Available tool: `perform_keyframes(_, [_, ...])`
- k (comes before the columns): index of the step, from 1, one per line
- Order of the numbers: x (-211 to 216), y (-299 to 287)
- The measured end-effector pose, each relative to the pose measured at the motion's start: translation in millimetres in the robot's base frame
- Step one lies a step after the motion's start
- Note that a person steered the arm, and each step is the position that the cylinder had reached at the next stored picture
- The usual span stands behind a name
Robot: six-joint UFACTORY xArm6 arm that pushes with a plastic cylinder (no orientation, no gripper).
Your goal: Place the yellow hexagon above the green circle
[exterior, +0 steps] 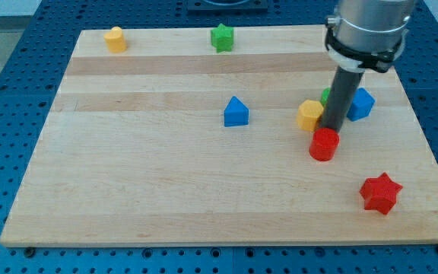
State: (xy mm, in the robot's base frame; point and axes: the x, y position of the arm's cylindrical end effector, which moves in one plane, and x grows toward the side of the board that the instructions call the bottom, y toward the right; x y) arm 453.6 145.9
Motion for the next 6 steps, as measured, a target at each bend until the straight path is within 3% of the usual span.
perform_keyframes(3, [-10.3, -38.8])
perform_keyframes(6, [-67.2, -77.6])
